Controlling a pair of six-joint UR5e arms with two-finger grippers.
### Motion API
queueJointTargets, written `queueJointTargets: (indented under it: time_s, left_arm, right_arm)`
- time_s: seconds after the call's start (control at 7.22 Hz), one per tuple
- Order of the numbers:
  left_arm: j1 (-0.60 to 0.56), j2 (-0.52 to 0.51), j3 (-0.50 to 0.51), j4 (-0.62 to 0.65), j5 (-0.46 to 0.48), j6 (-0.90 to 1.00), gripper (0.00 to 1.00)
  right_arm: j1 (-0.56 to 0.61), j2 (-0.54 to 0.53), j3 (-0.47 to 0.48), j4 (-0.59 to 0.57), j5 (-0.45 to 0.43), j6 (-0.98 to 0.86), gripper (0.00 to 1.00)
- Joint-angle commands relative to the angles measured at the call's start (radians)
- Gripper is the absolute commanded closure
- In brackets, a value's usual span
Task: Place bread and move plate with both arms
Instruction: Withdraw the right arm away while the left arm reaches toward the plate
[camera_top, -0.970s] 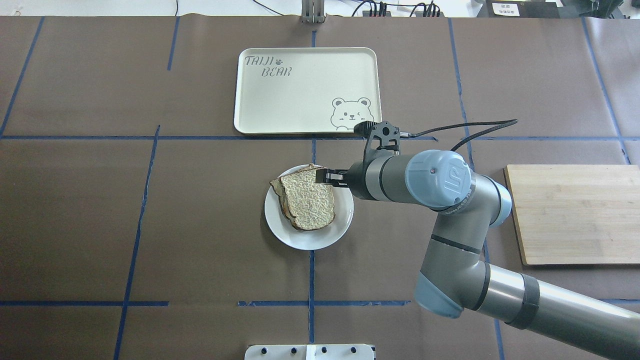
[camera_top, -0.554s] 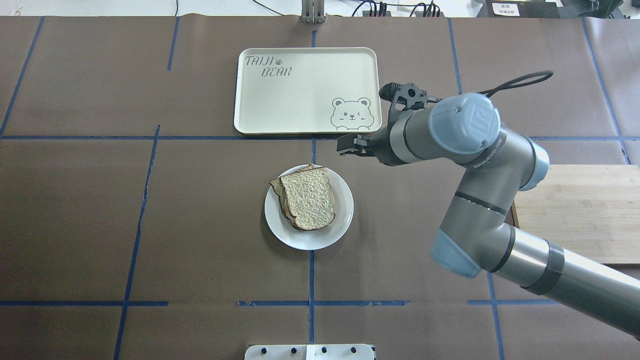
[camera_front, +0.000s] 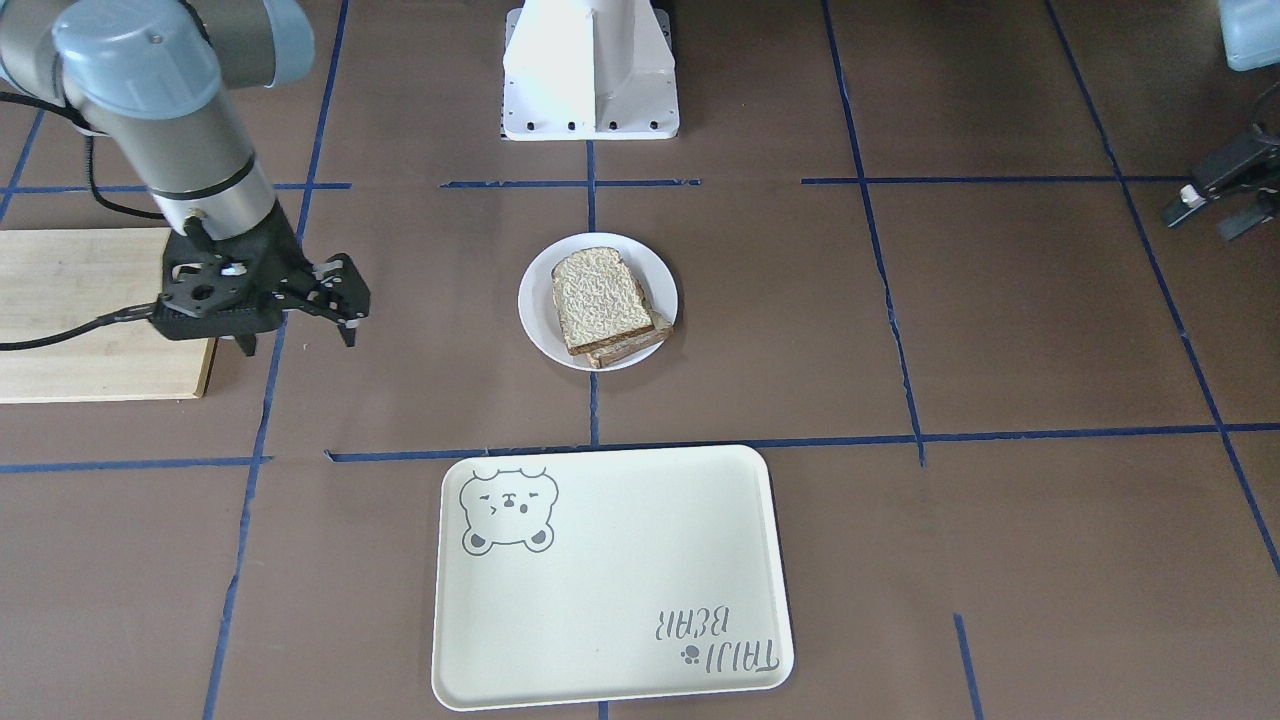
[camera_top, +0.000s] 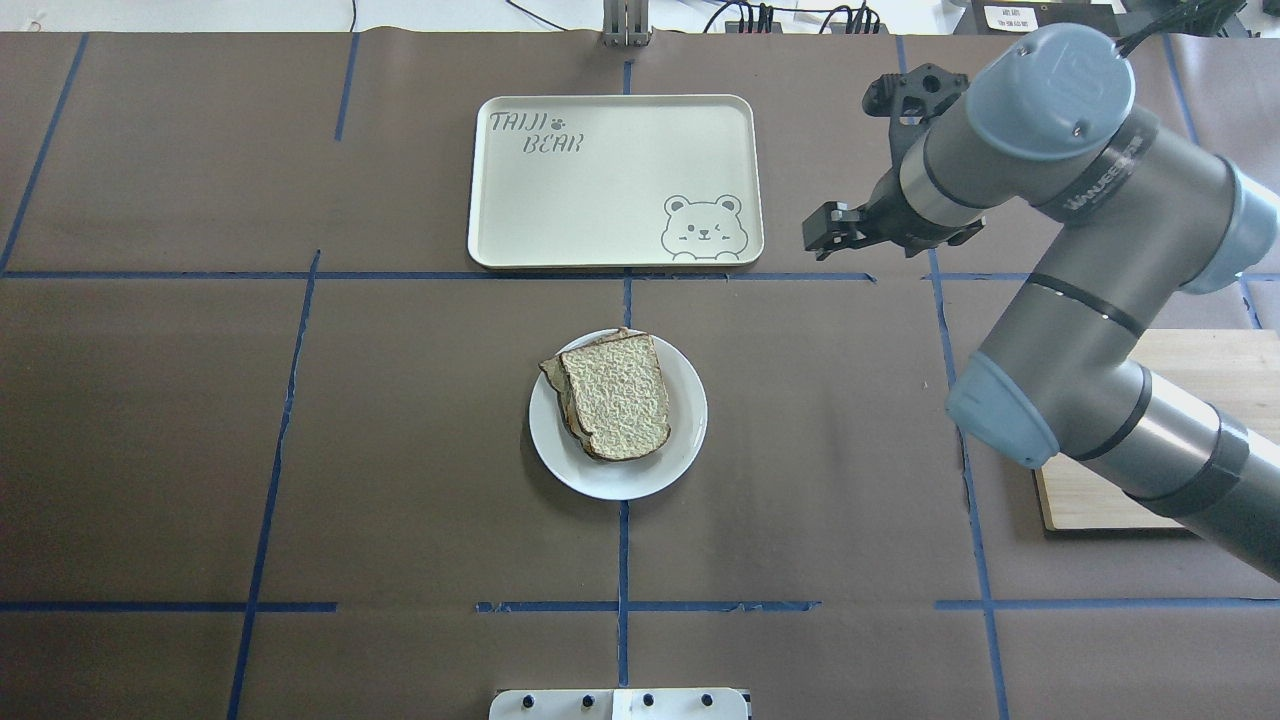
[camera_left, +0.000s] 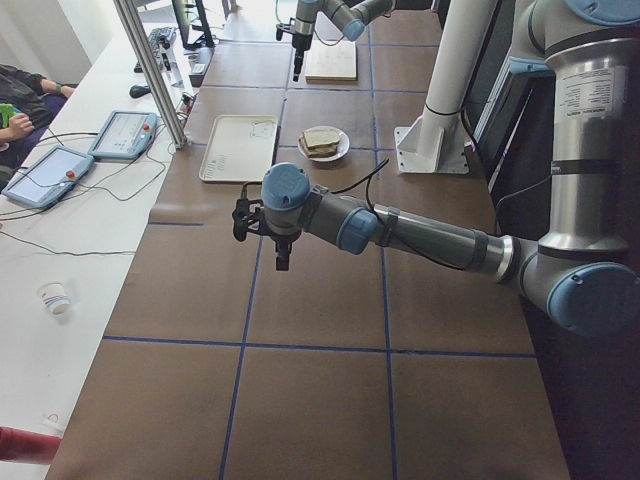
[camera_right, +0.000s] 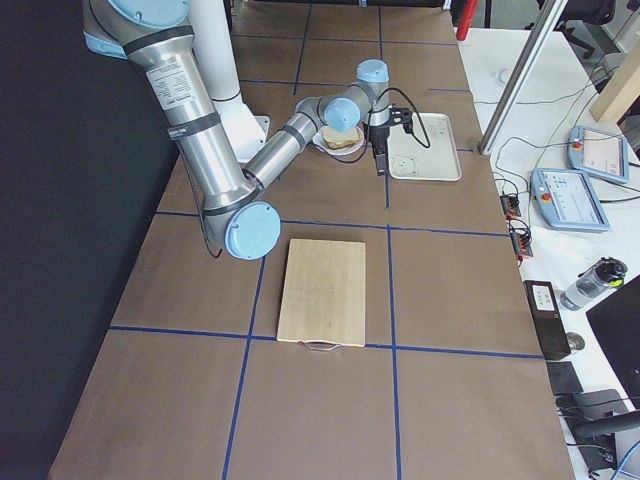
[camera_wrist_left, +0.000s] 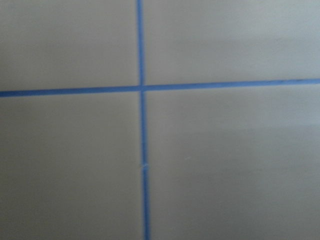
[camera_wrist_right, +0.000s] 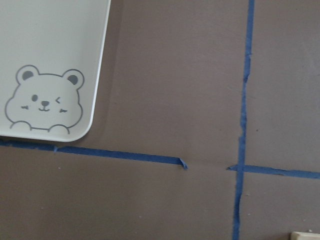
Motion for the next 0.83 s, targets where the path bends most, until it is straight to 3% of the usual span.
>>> queueJointTargets:
  time_s: [0.0,0.42,0.69]
  left_arm:
    - [0.256,-0.074,0.004,-0.226,0.239,-0.433,0.0]
    - [0.592,-0.13,0.012,-0.487,0.602,-0.88,0.0]
    - [0.773,-0.238,0.157,-0.631,0.852,-1.028,0.0]
  right_arm:
    - [0.175,-0.124,0.004,-0.036,0.145,-0.267,0.0]
    - [0.397,-0.289,-0.012,-0.033,0.319,-0.603,0.0]
    - [0.476,-0.326,-0.034,-0.036,0.388,-0.669,0.0]
